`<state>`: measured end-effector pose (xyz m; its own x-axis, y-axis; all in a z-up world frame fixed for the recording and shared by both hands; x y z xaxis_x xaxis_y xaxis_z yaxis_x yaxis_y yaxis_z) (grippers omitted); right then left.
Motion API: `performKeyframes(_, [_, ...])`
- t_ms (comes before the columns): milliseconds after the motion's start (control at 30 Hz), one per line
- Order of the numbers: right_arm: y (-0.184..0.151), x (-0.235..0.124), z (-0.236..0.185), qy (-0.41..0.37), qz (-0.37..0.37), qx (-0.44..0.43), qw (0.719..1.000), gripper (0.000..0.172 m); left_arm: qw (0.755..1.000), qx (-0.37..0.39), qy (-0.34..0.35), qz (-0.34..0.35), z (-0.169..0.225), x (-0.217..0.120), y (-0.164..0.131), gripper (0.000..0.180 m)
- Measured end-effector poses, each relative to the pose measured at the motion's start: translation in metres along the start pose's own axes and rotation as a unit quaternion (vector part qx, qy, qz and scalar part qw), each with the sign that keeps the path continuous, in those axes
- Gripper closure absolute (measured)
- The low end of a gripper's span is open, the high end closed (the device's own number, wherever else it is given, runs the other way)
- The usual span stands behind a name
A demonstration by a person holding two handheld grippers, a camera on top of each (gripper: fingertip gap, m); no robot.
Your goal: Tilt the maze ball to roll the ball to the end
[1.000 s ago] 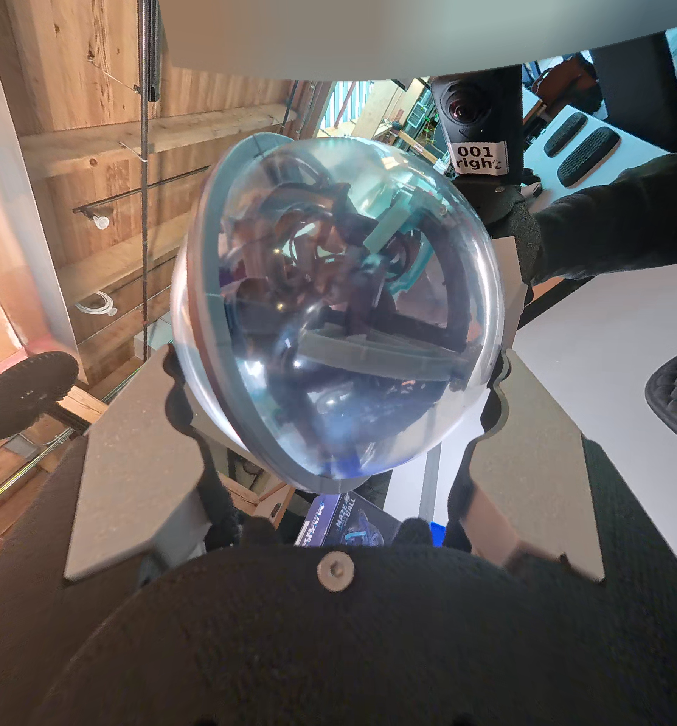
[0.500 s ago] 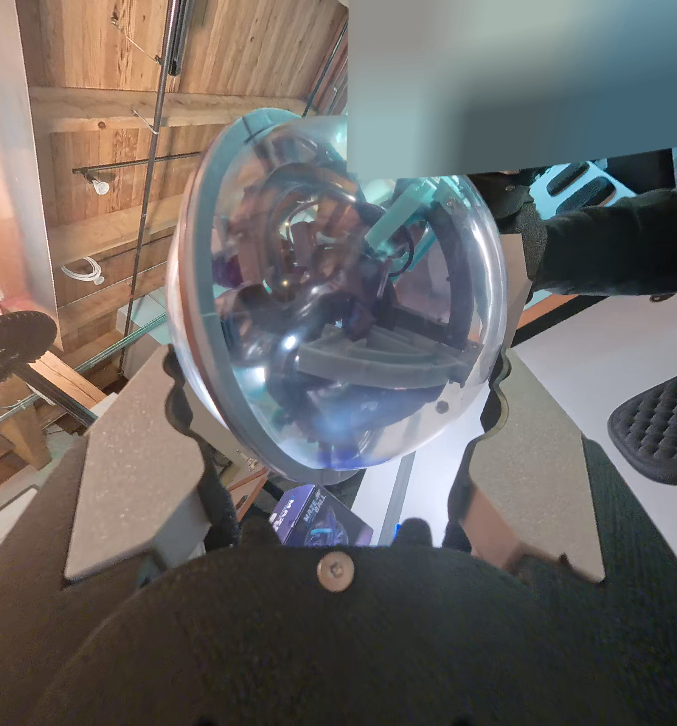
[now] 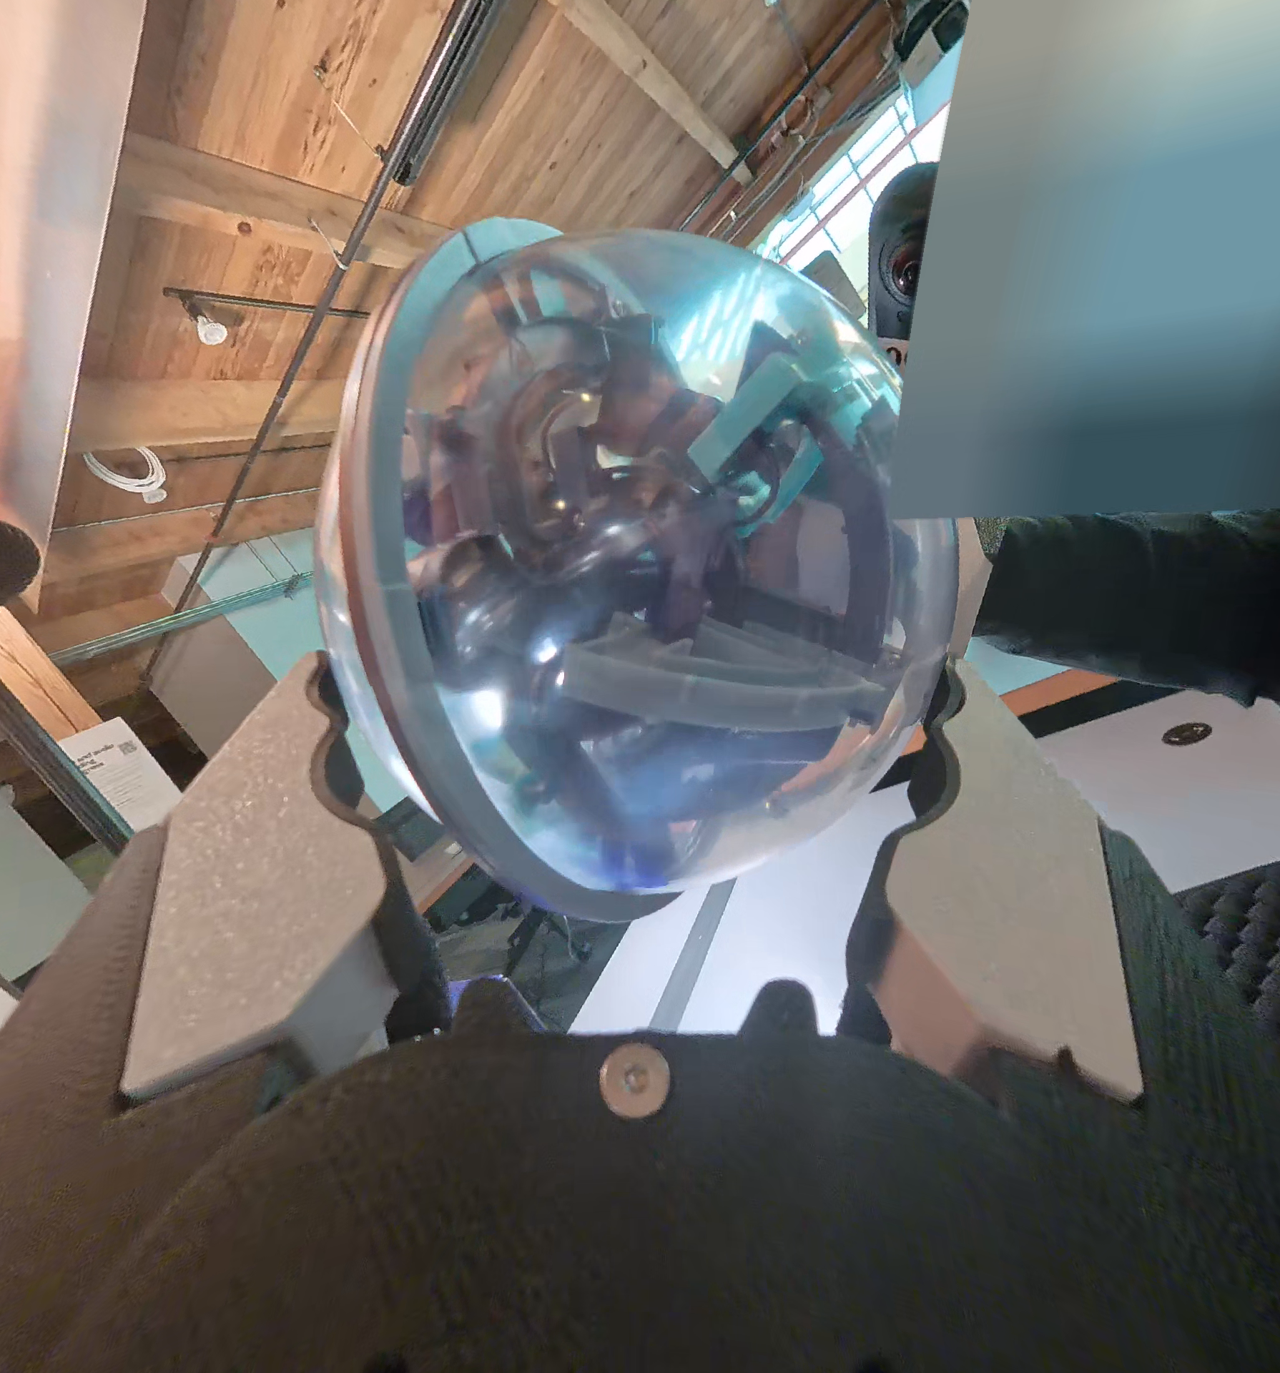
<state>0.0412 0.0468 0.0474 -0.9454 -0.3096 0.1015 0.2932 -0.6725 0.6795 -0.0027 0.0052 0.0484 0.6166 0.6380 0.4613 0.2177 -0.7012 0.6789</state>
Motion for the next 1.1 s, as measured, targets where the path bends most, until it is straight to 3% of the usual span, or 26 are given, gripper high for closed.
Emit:
performKeyframes(367, [-0.005,-0.004,-0.002,0.011,-0.025,-0.002,1.0,0.026,1.0,-0.021,0.009,0.003,0.005,0.001,-0.009,0.031])
performKeyframes(533, [-0.004,-0.009,0.001,0.033,-0.007,0.073,0.997,0.025,0.997,-0.075,0.019,-0.024,0.007,0.004,-0.013,0.034])
performKeyframes(800, [0.004,-0.019,0.005,0.076,0.012,0.147,0.986,0.026,0.999,-0.039,-0.007,-0.026,0.02,0.006,-0.012,0.029])
performKeyframes(1100, [0.017,-0.026,0.017,0.112,0.002,0.209,0.972,0.026,0.999,-0.035,0.014,-0.023,0.012,0.008,-0.017,0.061])
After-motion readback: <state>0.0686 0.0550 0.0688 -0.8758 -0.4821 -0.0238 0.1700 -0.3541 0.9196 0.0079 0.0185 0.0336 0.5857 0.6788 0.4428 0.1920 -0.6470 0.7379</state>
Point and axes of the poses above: each gripper's, where its closed fingertips meet, x out along the fingers, y out of its top, z = x × y across the jaws, the point moved 2 cm from there along -x, back along the fingers, and after that the axes turned 9 degrees about z, right-handed, at the moved point
